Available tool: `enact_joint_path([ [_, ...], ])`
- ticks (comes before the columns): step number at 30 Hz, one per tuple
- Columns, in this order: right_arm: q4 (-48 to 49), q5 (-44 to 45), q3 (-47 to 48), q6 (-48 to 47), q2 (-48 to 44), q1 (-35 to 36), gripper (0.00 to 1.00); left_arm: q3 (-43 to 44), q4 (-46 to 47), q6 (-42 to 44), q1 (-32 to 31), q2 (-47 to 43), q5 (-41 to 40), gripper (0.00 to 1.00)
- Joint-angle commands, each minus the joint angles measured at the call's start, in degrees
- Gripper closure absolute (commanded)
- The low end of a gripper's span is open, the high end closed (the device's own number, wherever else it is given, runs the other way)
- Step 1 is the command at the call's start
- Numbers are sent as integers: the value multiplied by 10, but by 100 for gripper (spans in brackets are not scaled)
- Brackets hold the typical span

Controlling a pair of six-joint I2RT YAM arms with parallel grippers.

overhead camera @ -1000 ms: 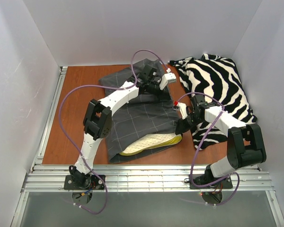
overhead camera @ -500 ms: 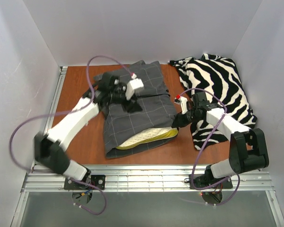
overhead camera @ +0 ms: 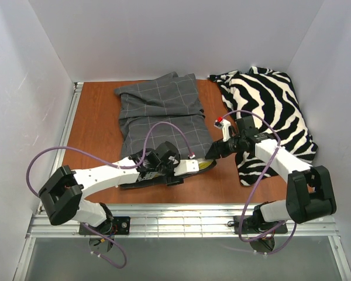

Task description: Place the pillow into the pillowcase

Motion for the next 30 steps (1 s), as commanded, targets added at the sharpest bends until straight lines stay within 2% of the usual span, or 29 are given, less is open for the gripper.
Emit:
enact_joint_path([
  [1,-43,45,-35,-3,-19,-8,44,-3,97,42,-14,8,-92,29],
  [5,-35,100,-52,-10,-9,-16,46,-1,135,52,-14,58,-158,29],
  [11,-32,103,-36,-4,51,-21,44,-8,178,68,-18,97,-197,29],
  [12,-31,105,-31,-3,72,-21,46,-6,177,66,-19,104,-194,31],
  [13,-28,108,-23,-4,82,-21,50,-2,171,63,-19,104,-186,40],
  [15,1,121,-22,-1,100,-21,54,0,170,59,-18,104,-169,51],
  [16,9,127,-20,-1,104,-21,58,6,164,49,-19,104,-167,61],
  [18,37,158,-17,0,114,-21,60,11,155,42,-17,98,-159,68],
  [20,56,172,-17,8,112,-25,58,8,152,39,-16,90,-158,71],
  [22,91,171,-22,26,103,-27,46,8,145,34,-14,83,-154,70],
  [24,119,160,-22,32,103,-27,47,7,143,27,-11,79,-149,69],
  [25,124,161,-22,39,105,-27,52,9,141,25,-10,80,-147,70],
  [27,126,186,-13,44,124,-27,54,15,138,20,-5,81,-143,71],
  [29,131,165,-14,38,129,-26,67,20,134,19,0,87,-142,70],
  [30,137,156,-16,37,127,-26,84,26,133,14,2,90,-142,70],
])
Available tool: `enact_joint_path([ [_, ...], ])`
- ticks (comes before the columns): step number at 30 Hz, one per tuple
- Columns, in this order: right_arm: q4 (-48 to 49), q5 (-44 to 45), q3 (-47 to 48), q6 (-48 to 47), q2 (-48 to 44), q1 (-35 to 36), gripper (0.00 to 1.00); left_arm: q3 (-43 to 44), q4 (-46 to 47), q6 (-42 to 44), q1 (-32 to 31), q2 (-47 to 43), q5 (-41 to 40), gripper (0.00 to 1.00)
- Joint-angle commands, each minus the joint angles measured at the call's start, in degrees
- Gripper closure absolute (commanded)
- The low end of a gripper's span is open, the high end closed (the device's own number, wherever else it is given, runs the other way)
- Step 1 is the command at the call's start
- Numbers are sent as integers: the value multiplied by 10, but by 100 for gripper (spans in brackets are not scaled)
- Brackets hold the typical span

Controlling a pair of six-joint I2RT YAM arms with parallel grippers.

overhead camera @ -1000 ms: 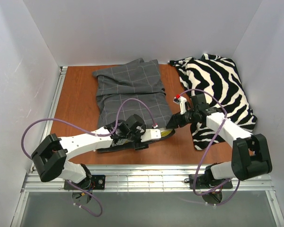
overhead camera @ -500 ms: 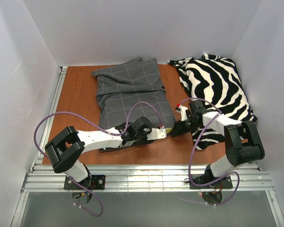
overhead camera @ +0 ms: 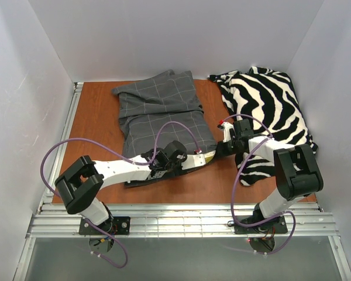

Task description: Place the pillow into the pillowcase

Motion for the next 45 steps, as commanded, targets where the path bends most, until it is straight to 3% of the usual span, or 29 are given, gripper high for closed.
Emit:
enact_joint_path([
  [1,45,-8,10,2,11,-2,95,29,-22,-19,18,-4,16,72],
  [2,45,-25,9,-4,3,-2,99,35,-25,-22,23,1,19,77],
  [4,32,-56,1,-24,-16,-3,99,64,-38,-31,44,12,22,100],
  [10,-20,-237,-5,-82,-167,-2,99,167,-69,-59,138,62,31,100],
  [16,-208,-395,57,-174,-283,0,99,292,-89,-110,194,123,-13,100],
  [20,-312,-439,73,-230,-318,0,99,307,-80,-96,207,142,-31,100],
  [22,-308,-423,56,-217,-313,1,99,299,-84,-89,207,142,-19,100],
  [24,-308,-424,59,-233,-295,2,99,290,-132,-92,213,135,50,96],
  [25,-293,-398,64,-232,-281,4,99,281,-145,-89,214,110,91,84],
  [26,-277,-379,78,-217,-276,4,99,275,-195,-83,219,93,146,61],
  [27,-250,-352,84,-194,-273,5,79,258,-218,-71,227,75,187,51],
  [29,-168,-266,101,-152,-269,29,64,236,-285,-57,235,3,293,33],
  [30,-143,-229,106,-148,-269,46,51,226,-314,-37,243,-23,317,33],
  [31,-99,-150,108,-149,-263,62,44,223,-344,-24,245,-59,377,32],
  [32,-92,-118,121,-173,-255,100,40,224,-406,-16,250,-77,392,32],
  [34,-78,-42,129,-205,-221,142,29,220,-443,-24,273,-127,423,32],
  [37,-52,60,132,-246,-179,232,15,211,-491,-22,325,-160,428,31],
  [38,-30,83,131,-267,-170,280,10,199,-491,-28,337,-175,387,31],
  [43,76,264,129,-352,-91,410,1,148,-494,-11,489,-178,339,29],
  [45,124,280,136,-372,-67,440,1,139,-518,29,558,-166,358,28],
])
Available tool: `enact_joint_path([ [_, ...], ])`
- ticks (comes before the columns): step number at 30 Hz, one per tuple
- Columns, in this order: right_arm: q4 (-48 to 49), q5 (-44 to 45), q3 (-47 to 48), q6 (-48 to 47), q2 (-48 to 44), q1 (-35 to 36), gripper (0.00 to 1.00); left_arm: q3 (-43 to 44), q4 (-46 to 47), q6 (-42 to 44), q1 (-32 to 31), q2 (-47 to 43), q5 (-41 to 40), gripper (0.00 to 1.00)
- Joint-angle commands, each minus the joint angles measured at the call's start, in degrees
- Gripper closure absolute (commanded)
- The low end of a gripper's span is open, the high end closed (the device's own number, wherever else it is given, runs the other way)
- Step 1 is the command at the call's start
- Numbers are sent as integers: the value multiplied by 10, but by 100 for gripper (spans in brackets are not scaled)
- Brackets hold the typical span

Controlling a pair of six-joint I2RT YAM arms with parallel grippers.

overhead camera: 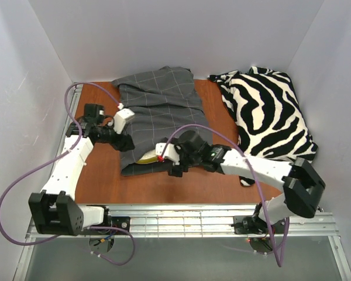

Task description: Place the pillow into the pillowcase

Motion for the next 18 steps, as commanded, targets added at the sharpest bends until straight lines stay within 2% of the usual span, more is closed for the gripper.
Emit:
enact_joint_path([
  [1,125,131,17,-73,47,40,1,-28,-57,54,109,19,0,28],
  [6,215,154,4,-125,129,80,1,-84,-66,106,141,10,4,27],
  [9,309,218,2,-156,181,80,1,-119,-65,124,141,-1,15,26],
  [13,386,271,9,-170,225,78,1,-157,-67,146,141,-10,30,25],
  [14,394,273,11,-179,232,79,1,-165,-46,145,141,-16,29,25],
  [15,401,279,18,-182,247,79,2,-172,-33,143,141,-16,28,19],
  [16,410,284,23,-185,255,77,3,-183,-8,140,141,-4,21,18],
  [18,422,297,32,-195,278,74,10,-187,20,131,140,19,17,15],
])
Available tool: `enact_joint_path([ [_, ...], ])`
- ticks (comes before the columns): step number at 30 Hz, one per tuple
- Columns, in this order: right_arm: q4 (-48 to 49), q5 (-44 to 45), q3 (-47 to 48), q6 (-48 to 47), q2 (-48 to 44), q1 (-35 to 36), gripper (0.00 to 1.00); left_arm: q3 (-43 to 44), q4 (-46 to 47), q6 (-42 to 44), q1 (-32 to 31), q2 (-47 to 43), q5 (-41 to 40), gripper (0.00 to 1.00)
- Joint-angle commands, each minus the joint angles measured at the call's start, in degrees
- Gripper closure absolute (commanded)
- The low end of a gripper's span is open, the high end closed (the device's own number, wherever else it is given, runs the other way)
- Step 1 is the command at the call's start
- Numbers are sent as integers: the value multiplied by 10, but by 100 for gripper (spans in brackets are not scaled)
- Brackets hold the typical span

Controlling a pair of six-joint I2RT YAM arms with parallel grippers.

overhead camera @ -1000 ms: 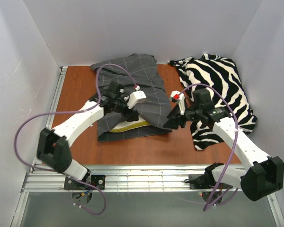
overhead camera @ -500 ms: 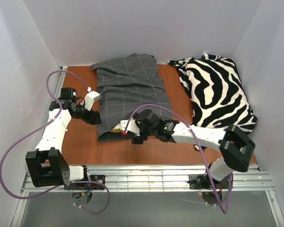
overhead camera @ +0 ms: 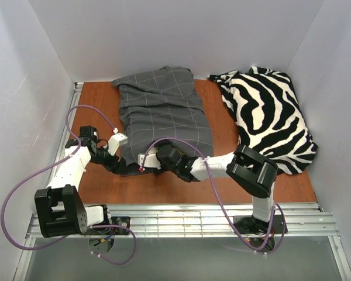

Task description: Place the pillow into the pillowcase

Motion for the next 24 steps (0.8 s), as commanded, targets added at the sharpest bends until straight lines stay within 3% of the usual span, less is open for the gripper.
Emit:
enact_joint_path([
  [1,90,49,33,-28,29,-10,13,-12,90,-8,-3,22,5,14],
  [4,105,53,40,-28,41,-19,31,-19,181,-51,-14,65,-29,10],
  [5,108,54,43,-28,45,-20,47,-18,202,-61,-22,84,-46,10],
  [6,110,56,46,-26,46,-23,56,-13,215,-64,-25,97,-46,13],
  [7,112,56,50,-23,46,-27,82,5,217,-75,-31,108,-47,22],
  [9,114,70,73,-17,56,-33,97,33,167,-64,-31,128,-12,49],
  [10,114,76,83,-14,61,-35,99,74,134,-50,-31,129,9,80],
  [12,115,88,107,-5,79,-44,99,118,15,0,-30,118,92,100],
  [18,115,139,244,17,155,-63,99,249,-232,94,-28,75,180,100],
  [24,121,173,296,24,220,-71,99,273,-235,32,-28,12,231,100],
])
